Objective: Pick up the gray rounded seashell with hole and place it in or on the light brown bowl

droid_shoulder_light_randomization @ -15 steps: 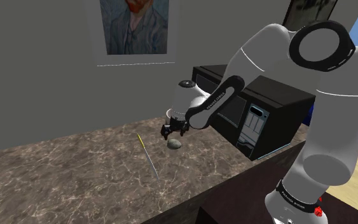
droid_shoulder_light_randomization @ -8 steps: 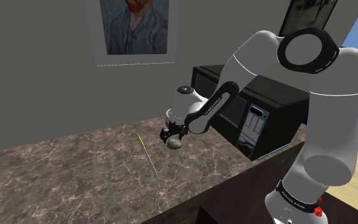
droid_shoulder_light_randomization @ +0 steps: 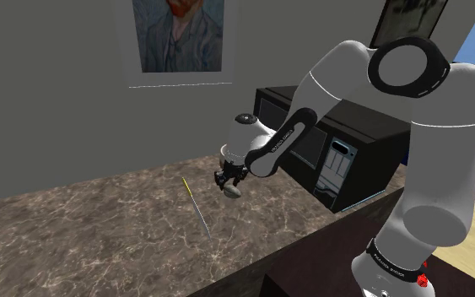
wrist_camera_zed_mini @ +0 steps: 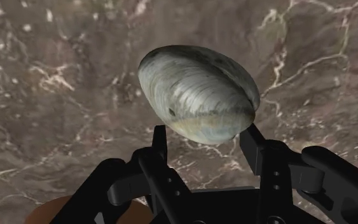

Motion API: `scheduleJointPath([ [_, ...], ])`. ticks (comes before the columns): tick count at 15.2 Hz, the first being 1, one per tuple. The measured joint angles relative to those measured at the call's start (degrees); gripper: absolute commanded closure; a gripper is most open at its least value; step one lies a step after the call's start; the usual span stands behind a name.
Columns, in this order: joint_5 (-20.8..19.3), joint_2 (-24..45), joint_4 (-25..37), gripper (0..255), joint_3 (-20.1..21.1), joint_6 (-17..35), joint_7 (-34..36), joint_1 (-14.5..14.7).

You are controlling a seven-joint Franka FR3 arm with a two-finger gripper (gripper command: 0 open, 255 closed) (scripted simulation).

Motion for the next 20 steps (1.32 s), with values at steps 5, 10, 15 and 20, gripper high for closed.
scheduleJointPath([
  [5, -0.2, 0.1, 0.1, 255, -0.1, 0.2, 0.2, 0.1],
  [10, 1.2, -1.4, -0.3, 255, 0.8, -1.4, -1.1, -0.6],
  [15, 3.3, -4.0, -0.5, 0, 2.2, -3.8, -2.7, -1.4],
  [20, 11.2, -8.2, -8.1, 0, 8.7, 1.4, -14.9, -6.4],
])
